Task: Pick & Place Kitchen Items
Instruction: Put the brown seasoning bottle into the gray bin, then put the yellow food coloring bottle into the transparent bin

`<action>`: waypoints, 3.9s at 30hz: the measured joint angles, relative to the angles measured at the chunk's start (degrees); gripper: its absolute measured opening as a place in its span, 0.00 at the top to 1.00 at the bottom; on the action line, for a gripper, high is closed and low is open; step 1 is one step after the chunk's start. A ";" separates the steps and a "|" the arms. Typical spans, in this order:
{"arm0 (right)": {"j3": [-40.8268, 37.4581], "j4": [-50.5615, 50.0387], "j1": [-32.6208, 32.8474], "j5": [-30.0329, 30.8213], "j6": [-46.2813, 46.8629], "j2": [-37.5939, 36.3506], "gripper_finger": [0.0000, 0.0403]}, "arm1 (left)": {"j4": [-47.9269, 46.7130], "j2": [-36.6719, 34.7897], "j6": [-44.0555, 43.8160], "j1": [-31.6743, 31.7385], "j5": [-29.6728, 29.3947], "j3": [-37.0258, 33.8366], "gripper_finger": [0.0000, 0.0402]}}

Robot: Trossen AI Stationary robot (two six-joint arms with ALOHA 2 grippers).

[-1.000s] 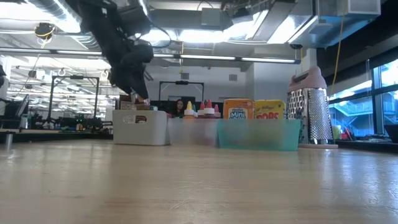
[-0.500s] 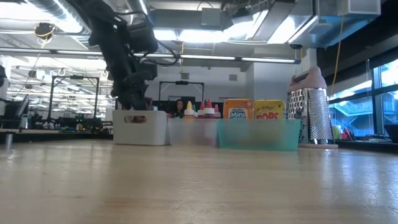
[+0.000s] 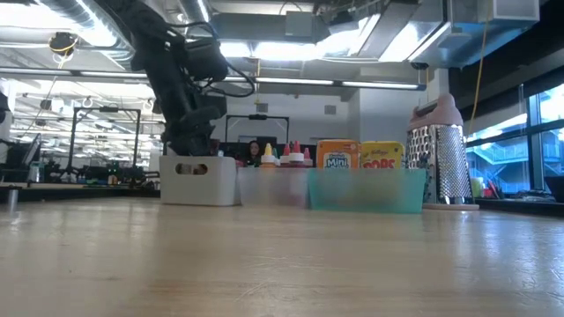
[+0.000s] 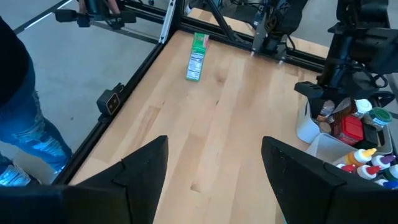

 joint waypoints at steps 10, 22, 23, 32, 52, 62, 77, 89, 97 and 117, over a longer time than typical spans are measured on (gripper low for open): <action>0.00 0.05 -0.71 -0.73 0.00 -0.04 0.35 | -0.25 0.04 -3.96 -0.30 -2.01 -0.01 0.44; 0.00 0.05 -0.71 -0.71 -0.22 -0.04 0.35 | -1.38 -2.17 -1.92 -1.42 -2.13 2.83 0.41; 0.00 0.07 -0.71 -0.71 -0.22 -0.04 0.35 | -1.14 -2.67 -1.36 -1.68 -2.02 3.66 0.41; 0.00 0.18 -0.69 -1.64 1.73 -0.04 0.35 | -3.48 -6.91 0.32 -4.85 -1.98 8.07 0.41; 0.00 -1.36 10.50 -23.92 34.24 3.42 0.35 | -3.02 -10.62 -17.12 -24.73 -3.06 8.58 0.41; 0.00 -6.15 22.96 -21.09 55.52 11.00 0.35 | -2.23 -10.62 -23.10 -34.08 -9.29 8.58 0.41; 0.00 -11.72 42.25 1.58 92.78 22.84 0.35 | -0.40 -10.62 -17.45 -38.33 -6.68 8.58 0.41; 0.02 -7.37 41.81 -5.98 99.08 32.41 0.35 | -0.44 -10.62 -17.30 -38.32 -3.31 8.58 0.41; 0.02 -7.39 39.72 -6.13 94.61 33.90 0.35 | -0.42 -10.62 -17.29 -38.00 -5.09 8.58 0.41; -11.14 4.43 36.21 -6.32 87.33 34.25 0.35 | -0.42 -10.62 -18.81 -38.32 -5.01 8.58 0.41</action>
